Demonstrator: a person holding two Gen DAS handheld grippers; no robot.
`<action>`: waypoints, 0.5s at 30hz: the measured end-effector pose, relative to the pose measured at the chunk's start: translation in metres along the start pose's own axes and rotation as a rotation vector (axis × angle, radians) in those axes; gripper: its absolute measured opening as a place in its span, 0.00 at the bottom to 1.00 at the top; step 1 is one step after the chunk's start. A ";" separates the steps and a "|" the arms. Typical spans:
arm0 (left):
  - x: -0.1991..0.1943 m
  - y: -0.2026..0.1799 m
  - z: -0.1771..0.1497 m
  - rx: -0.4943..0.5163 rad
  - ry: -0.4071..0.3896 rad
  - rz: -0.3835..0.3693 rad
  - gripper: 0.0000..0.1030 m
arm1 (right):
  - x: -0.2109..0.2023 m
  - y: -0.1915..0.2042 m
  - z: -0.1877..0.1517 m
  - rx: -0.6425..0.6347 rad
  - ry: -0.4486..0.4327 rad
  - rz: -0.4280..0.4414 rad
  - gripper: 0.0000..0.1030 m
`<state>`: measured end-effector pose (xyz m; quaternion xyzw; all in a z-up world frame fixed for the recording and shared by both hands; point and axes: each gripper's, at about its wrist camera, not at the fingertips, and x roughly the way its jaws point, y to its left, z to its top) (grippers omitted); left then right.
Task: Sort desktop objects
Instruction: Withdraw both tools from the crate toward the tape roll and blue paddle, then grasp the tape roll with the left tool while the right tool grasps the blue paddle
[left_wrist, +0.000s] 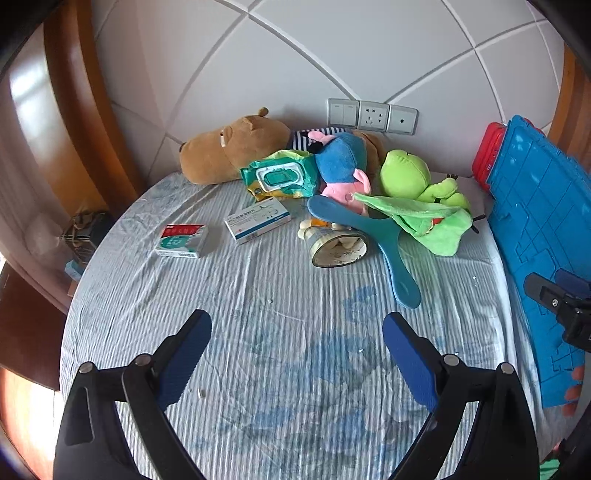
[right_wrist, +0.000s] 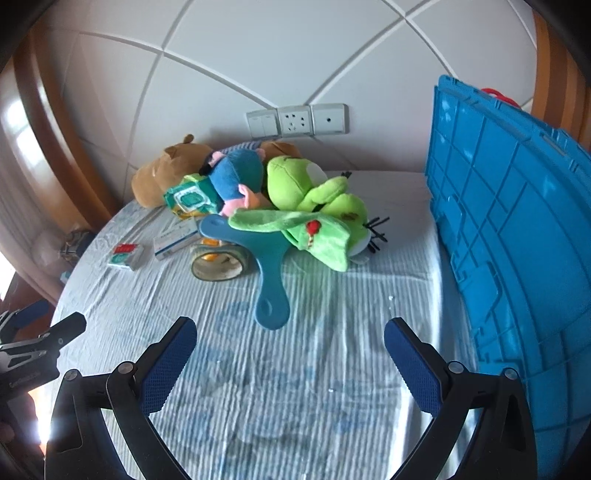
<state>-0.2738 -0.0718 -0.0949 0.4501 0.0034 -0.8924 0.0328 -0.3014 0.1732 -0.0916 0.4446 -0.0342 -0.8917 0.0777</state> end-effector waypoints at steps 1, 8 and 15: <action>0.008 0.000 0.002 0.004 0.006 -0.006 0.92 | 0.006 0.001 0.000 0.005 0.010 -0.006 1.00; 0.066 0.001 0.015 0.029 0.052 -0.045 0.86 | 0.053 0.011 0.003 0.023 0.068 -0.039 1.00; 0.127 0.001 0.028 0.054 0.097 -0.073 0.85 | 0.112 0.012 0.006 0.042 0.105 -0.042 1.00</action>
